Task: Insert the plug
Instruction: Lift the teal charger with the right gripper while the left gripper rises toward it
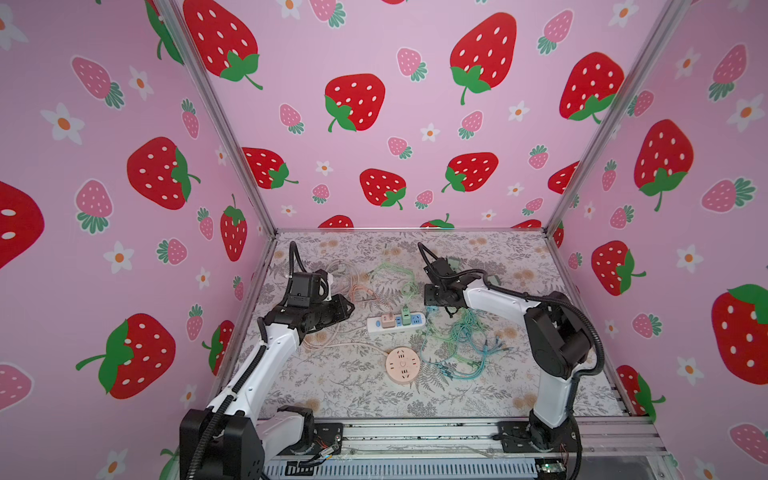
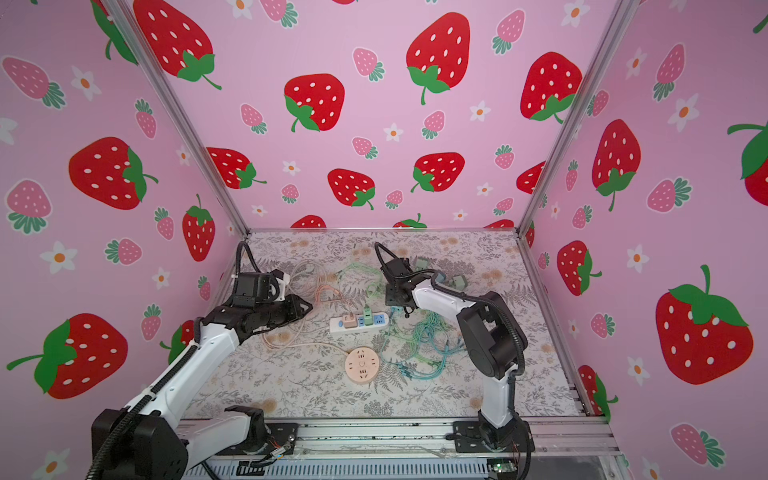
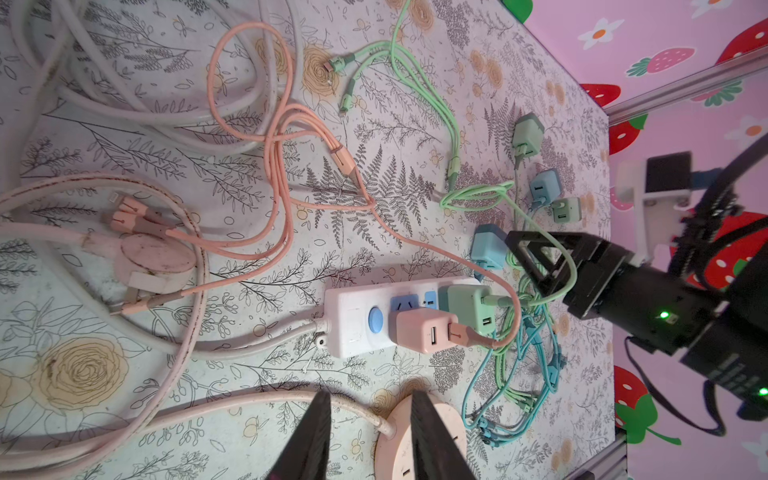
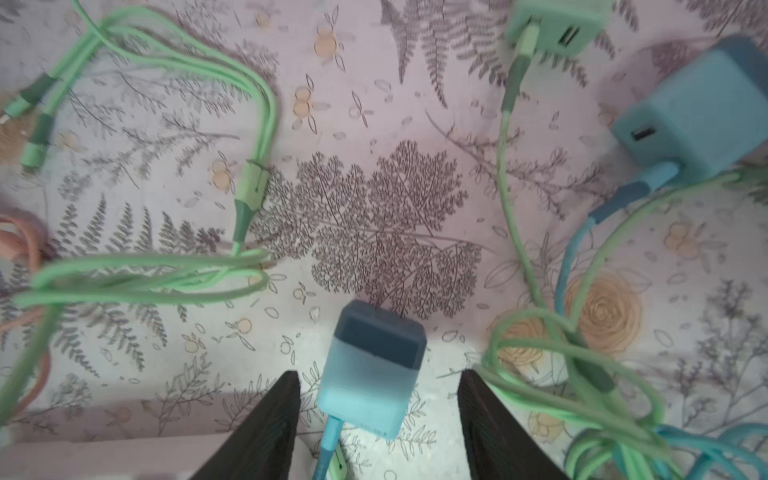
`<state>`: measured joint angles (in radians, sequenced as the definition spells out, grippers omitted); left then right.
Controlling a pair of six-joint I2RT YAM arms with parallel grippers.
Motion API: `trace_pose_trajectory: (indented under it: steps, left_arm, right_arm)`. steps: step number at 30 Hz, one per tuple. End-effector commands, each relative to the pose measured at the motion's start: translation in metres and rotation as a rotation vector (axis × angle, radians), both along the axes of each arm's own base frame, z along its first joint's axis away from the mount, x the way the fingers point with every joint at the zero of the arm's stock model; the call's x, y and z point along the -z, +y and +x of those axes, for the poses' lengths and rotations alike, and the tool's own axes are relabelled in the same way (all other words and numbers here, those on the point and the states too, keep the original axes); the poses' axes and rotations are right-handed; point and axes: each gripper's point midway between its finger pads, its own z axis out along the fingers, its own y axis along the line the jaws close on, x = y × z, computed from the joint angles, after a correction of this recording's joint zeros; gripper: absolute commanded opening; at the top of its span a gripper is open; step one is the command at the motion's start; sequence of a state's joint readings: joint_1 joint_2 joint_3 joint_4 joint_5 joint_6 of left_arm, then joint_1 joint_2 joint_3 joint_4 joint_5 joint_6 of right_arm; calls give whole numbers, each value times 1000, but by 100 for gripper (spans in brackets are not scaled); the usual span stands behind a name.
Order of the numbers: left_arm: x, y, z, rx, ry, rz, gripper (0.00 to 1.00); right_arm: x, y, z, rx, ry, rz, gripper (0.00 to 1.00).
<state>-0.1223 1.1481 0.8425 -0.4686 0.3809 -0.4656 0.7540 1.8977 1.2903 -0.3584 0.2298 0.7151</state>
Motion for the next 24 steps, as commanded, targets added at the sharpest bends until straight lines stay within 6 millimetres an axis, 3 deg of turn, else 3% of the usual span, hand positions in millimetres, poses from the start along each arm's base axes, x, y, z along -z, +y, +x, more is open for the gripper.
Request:
trace_pose_trajectory:
  steps: [1, 7, 16, 24]
  left_arm:
    - [-15, -2, 4, 22, -43, -11, 39]
    - [-21, -1, 1, 24, -64, -4, 51]
    - [-22, 0, -1, 21, -62, 2, 52]
    - [-25, 3, -5, 24, -63, 17, 55]
  right_arm:
    - [9, -3, -7, 99, 7, 27, 64]
    - [21, 5, -6, 111, -3, 54, 64]
    - [37, 7, 1, 124, -5, 29, 59]
    - [42, -1, 3, 113, -22, -29, 40]
